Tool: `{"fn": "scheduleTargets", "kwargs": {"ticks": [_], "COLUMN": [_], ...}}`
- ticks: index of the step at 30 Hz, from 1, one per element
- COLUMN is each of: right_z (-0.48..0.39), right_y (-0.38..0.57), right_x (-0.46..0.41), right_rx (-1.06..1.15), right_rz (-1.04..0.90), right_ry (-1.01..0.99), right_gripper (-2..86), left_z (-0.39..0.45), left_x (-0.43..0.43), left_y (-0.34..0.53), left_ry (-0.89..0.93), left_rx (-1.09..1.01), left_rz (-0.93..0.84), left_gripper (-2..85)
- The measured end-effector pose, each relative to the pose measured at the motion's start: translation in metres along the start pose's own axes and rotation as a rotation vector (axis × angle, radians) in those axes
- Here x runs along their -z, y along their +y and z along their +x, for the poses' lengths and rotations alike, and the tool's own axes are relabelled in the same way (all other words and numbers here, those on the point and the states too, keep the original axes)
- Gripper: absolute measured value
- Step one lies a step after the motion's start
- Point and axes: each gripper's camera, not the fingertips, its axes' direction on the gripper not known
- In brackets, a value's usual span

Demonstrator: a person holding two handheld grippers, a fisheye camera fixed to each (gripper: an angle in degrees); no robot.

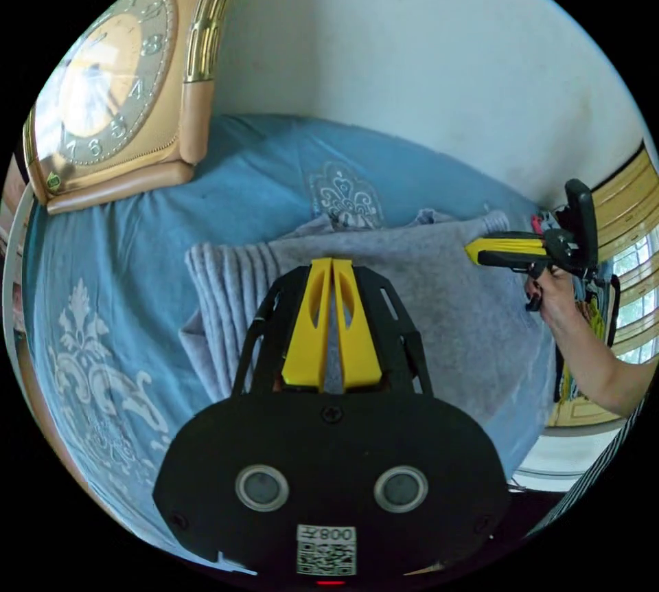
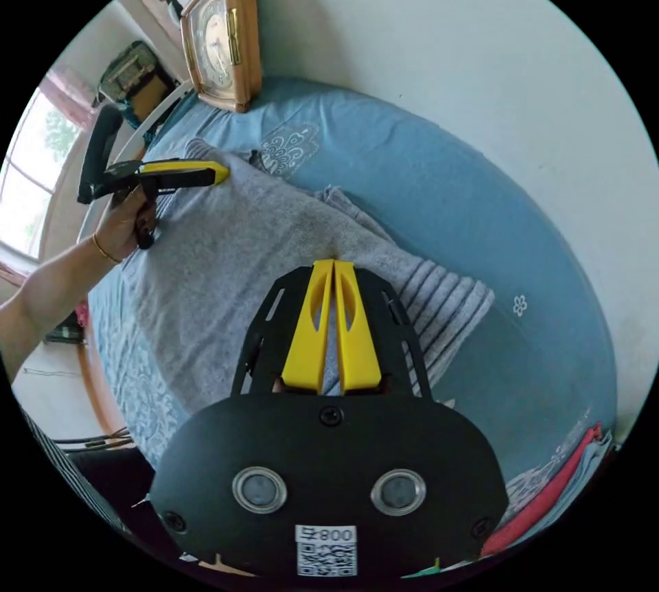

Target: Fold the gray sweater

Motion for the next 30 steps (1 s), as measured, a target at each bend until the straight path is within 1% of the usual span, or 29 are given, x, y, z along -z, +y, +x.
{"fn": "scheduleTargets", "kwargs": {"ticks": [1,3,6,8,9,10,12,14,15,16,17,19,22,25,28,29,30], "right_z": [-0.012,-0.023,-0.029,-0.029,-0.03,-0.038,-0.055,-0.082,-0.089,-0.099,-0.106,-0.113,-0.117,-0.118,-0.111,-0.106,-0.103], "right_y": [-0.001,-0.002,-0.003,-0.006,-0.005,-0.004,-0.002,-0.007,-0.008,-0.012,-0.013,-0.008,-0.007,-0.001,0.012,0.014,0.014], "right_x": [0.003,0.007,0.016,0.029,0.033,0.045,0.059,0.061,0.058,0.049,0.039,0.043,0.053,0.076,0.093,0.088,0.084], "right_rx": [0.021,0.032,0.004,-0.052,-0.059,-0.055,-0.017,0.055,0.072,0.101,0.116,0.103,0.076,0.046,-0.028,-0.053,-0.06], "right_rz": [0.01,0.018,0.037,0.014,0.022,0.064,0.112,0.105,0.089,0.03,-0.025,0.044,0.029,0.046,0.101,0.059,0.029], "right_ry": [0.046,0.068,0.004,-0.073,-0.08,-0.072,-0.036,0.019,0.034,0.058,0.079,0.083,0.057,0.051,0.066,0.05,0.039], "right_gripper": [0.1,0.1,0.1,0.2,0.2,0.2,0.2,0.2,0.2,0.2,0.2,0.1,0.1,0.1,0.1,0.1,0.1], "left_z": [0.002,0.012,0.025,0.03,0.036,0.041,0.063,0.078,0.085,0.086,0.087,0.084,0.074,0.06,0.038,0.025,0.011], "left_x": [0.001,0.004,0.009,0.015,0.023,0.028,0.04,0.035,0.024,0.017,0.003,0.003,0.008,0.036,0.056,0.055,0.046], "left_y": [0.001,0.007,0.014,0.018,0.022,0.026,0.04,0.047,0.052,0.055,0.06,0.074,0.095,0.131,0.174,0.191,0.205], "left_ry": [-0.002,-0.01,-0.04,-0.033,-0.018,0.001,0.097,0.094,0.054,0.03,0.01,0.035,0.079,0.062,-0.07,-0.132,-0.137], "left_rx": [-0.001,-0.011,-0.026,-0.002,-0.001,-0.019,-0.119,-0.183,-0.213,-0.206,-0.188,-0.18,-0.156,-0.126,-0.071,-0.025,0.001], "left_rz": [0.009,0.023,0.021,-0.006,0.014,0.042,0.115,0.088,0.032,-0.002,-0.084,-0.037,-0.072,0.046,0.101,0.09,0.019], "left_gripper": [0.2,0.2,0.3,0.3,0.3,0.3,0.3,0.4,0.4,0.4,0.4,0.3,0.3,0.3,0.3,0.3,0.3]}}
